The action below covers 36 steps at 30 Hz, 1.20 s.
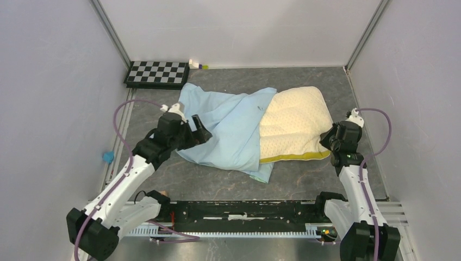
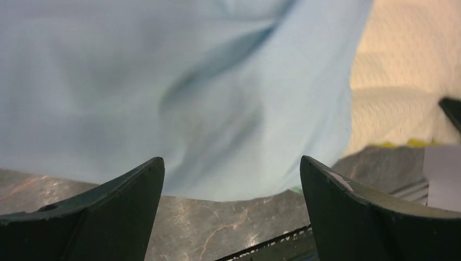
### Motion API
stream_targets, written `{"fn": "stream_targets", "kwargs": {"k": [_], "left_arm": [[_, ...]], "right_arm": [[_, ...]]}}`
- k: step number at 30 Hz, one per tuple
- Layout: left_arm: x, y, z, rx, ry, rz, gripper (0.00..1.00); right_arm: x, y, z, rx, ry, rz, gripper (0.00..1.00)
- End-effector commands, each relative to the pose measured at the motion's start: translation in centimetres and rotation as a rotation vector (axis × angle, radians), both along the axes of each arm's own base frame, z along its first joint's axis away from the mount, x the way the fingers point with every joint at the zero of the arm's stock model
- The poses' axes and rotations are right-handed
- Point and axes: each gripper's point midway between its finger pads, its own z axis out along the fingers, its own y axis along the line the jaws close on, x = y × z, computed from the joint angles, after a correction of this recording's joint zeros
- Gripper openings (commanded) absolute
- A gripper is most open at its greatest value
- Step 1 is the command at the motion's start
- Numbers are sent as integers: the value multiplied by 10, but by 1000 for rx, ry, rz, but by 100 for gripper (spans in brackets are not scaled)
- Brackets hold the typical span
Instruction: Remove the pillowcase from the pillow
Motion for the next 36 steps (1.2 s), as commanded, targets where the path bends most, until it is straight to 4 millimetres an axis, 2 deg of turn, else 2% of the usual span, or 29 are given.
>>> {"fn": "stream_targets", "kwargs": {"k": [1,3,6,9,12,14,19,21,25,31,36], "left_arm": [[-9,-49,14,40,-81,-298,100],[-9,-49,-1,88,-55,-310,100],[-3,-37,-16,141,-25,-236,100],[0,-27,-21,137,-38,-149,100],[-8,-30,-20,65,-89,-157,100],[-15,-25,-23,41,-102,-135,100],[-26,24,-46,73,-29,131,100],[-28,35,-50,24,-22,192,100],[-30,46,-51,-133,-27,279,100],[-29,50,-59,-250,59,374,99],[-23,19,-80,-379,207,318,99]], "right_arm": [[15,24,29,12,-158,158,0],[14,28,28,20,-170,177,0],[10,28,25,21,-176,178,0],[7,27,22,11,-168,175,0],[6,26,23,-11,-166,183,0],[4,23,22,-29,-159,178,0],[5,21,24,-31,-169,167,1],[6,23,26,-26,-176,173,1],[8,23,31,-26,-187,175,1],[8,24,36,-21,-199,178,2],[7,26,37,-7,-214,176,2]]}}
